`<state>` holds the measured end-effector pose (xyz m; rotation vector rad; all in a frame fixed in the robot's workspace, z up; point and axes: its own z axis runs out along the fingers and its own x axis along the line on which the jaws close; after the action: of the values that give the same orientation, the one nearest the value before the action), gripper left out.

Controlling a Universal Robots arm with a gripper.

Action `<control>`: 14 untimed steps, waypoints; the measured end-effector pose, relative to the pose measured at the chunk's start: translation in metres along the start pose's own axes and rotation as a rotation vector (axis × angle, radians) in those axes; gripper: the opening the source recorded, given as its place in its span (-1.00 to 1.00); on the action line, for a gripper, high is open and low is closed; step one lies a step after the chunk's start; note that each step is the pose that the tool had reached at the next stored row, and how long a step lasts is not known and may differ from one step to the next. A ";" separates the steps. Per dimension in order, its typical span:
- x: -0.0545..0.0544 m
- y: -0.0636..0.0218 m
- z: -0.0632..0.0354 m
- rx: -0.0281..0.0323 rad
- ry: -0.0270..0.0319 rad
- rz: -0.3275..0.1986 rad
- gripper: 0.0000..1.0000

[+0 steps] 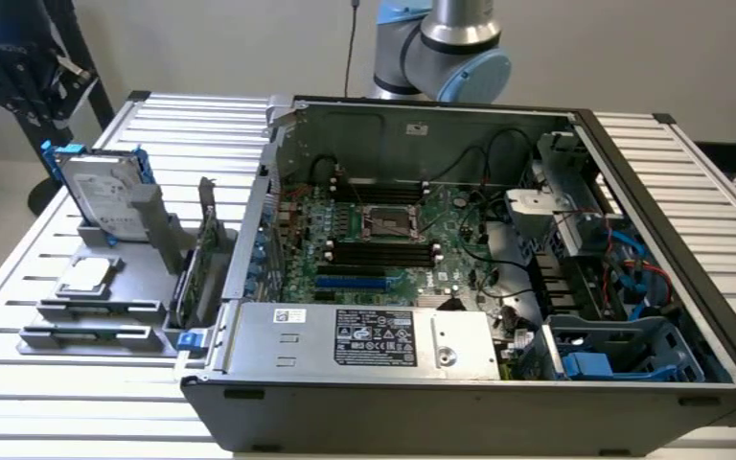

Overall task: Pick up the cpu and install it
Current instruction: 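Reach for the cpu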

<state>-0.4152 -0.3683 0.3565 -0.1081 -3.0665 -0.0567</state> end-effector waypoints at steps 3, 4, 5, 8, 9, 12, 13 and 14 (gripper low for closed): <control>0.004 -0.0003 0.0003 0.0143 -0.0008 -0.009 -0.79; 0.005 -0.0004 0.0004 0.0195 -0.0010 -0.014 -0.79; 0.006 -0.0004 0.0005 0.0249 -0.0013 -0.019 -0.79; 0.009 -0.0006 0.0006 0.0424 -0.0017 -0.037 -0.79; 0.009 -0.0007 0.0005 0.0476 -0.0017 -0.044 -0.79; 0.010 -0.0007 0.0004 0.0582 -0.0027 -0.073 -0.79; 0.010 -0.0008 0.0005 0.0603 -0.0037 -0.085 -0.79; 0.010 -0.0008 0.0005 0.0620 -0.0060 -0.099 -0.79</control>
<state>-0.4251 -0.3683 0.3567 0.0466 -3.0741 0.0333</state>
